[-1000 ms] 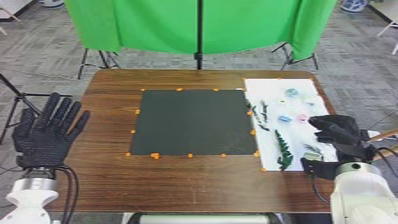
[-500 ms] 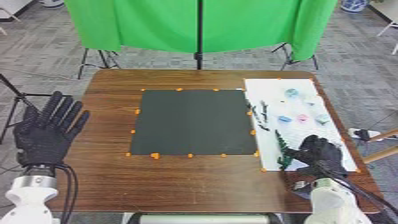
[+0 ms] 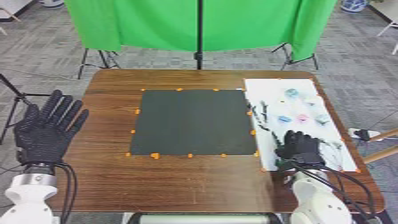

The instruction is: Arrange flowers

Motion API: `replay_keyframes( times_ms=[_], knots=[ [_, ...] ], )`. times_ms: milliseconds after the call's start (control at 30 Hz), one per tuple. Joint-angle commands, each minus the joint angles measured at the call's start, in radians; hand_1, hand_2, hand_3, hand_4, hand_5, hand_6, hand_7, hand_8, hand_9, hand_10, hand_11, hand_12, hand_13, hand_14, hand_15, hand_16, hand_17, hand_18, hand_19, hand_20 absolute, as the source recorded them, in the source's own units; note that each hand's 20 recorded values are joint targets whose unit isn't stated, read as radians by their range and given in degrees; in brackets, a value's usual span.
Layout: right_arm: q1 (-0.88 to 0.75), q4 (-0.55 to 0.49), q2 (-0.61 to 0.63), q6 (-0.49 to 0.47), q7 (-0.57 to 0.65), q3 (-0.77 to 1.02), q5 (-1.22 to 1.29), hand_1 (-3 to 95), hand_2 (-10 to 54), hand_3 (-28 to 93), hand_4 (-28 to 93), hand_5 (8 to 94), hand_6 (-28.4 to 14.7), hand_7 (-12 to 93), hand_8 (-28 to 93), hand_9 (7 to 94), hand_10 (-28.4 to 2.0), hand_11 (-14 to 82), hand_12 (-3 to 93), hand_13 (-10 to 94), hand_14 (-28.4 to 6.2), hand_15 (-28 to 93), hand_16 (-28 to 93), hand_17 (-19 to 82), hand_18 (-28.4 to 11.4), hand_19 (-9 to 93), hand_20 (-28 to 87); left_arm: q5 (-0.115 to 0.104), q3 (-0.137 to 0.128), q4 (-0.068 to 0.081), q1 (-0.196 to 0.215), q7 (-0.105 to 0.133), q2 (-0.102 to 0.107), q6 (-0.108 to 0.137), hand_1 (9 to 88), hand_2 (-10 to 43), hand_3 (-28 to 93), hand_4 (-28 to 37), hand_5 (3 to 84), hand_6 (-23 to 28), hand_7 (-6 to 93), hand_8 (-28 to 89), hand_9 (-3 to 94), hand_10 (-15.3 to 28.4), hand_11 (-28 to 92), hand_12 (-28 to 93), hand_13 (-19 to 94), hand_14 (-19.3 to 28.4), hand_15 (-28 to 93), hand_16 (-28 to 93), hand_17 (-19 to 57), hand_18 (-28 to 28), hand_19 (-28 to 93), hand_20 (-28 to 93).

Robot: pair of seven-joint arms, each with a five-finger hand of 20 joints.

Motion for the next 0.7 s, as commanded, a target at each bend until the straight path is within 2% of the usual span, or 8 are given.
replay_keyframes(
  times_ms=[33,167,333,433,500,567,633,700],
  knots=[
    [-0.027,0.044,0.008,-0.078,-0.01,-0.024,0.016,63.2,-9.5,64,-28,70.8,-0.5,44,11,76.1,-11.2,26.8,49.9,61,-11.3,59,43,32,-23.6,83,39,-0.028,-0.013,-0.004,0.023,0.003,0.0,0.003,26.6,12.8,74,-28.3,43.9,6.3,9.8,-8,36.4,13.8,13,9,26,14.9,26,-5,-4.2,15.3,35,13],
    [-0.035,0.027,0.015,-0.015,-0.006,-0.013,0.041,66.5,-9.5,64,-28,77.1,0.3,44,13,83.4,-9.1,23.3,51.3,69,-7.8,52,49,35,-23.7,84,41,-0.047,-0.01,-0.004,0.027,0.004,-0.003,0.004,26.5,12.9,74,-28.3,43.9,6.3,9.8,-8,36.4,13.8,13,9,26,14.9,26,-5,-4.4,15.4,35,13],
    [-0.029,-0.068,0.038,0.066,0.013,-0.021,0.135,65.4,-9.5,67,-28,79.2,0.4,42,14,86.3,-8.9,19.6,51.6,72,-7.4,49,50,36,-23.9,83,41,-0.044,-0.016,0.005,0.026,0.0,-0.007,0.0,26.5,12.9,74,-28.3,43.8,6.3,9.7,-8,36.4,13.7,13,9,27,14.9,28,-5,-4.6,15.6,35,13],
    [0.01,-0.121,0.052,0.13,0.006,-0.05,0.157,64.9,-9.5,68,-28,79.7,0.6,41,15,87.1,-9.0,18.8,51.3,73,-7.3,48,50,36,-24.2,83,41,-0.019,-0.027,0.004,0.038,-0.001,-0.009,0.014,26.4,12.9,74,-28.3,43.8,6.2,9.6,-8,36.4,13.7,13,9,27,15.0,28,-5,-4.8,15.8,36,14],
    [0.04,-0.14,0.056,0.157,0.002,-0.068,0.175,64.6,-9.5,69,-28,80.2,0.6,40,15,87.4,-9.0,18.3,51.5,74,-7.4,47,50,36,-24.4,83,41,-0.042,-0.029,0.005,0.042,0.003,-0.007,0.016,26.4,12.8,74,-28.3,43.7,6.2,9.6,-8,36.4,13.8,13,9,27,15.2,29,-5,-5.0,15.9,36,14],
    [0.074,-0.161,0.051,0.192,-0.023,-0.084,0.22,64.3,-9.5,69,-28,80.4,0.7,40,16,87.6,-8.9,18.2,51.6,74,-7.5,47,50,36,-24.7,83,41,-0.031,-0.031,0.004,0.046,0.004,-0.006,0.023,26.4,12.8,74,-28.3,43.7,6.3,9.6,-8,36.4,13.9,13,9,27,15.2,29,-5,-5.0,15.9,36,14],
    [0.109,-0.176,0.041,0.234,-0.048,-0.103,0.295,63.8,-9.5,70,-28,80.6,0.7,40,16,87.8,-8.8,18.1,51.7,74,-7.5,47,50,36,-24.7,83,41,-0.034,-0.03,0.005,0.045,0.006,-0.001,0.025,26.4,12.8,74,-28.3,43.7,6.3,9.6,-8,36.4,13.9,13,9,27,15.2,29,-5,-5.0,15.9,36,14],
    [0.186,-0.173,0.019,0.226,-0.071,-0.149,0.376,63.4,-9.5,71,-28,80.8,0.8,39,16,88.0,-8.6,17.9,51.7,75,-7.5,46,50,36,-24.9,83,41,-0.032,-0.03,0.005,0.049,0.005,0.007,0.031,26.4,12.8,74,-28.3,43.7,6.3,9.6,-8,36.4,13.9,13,9,27,15.4,30,-5,-5.0,16.0,36,14]
  ],
)
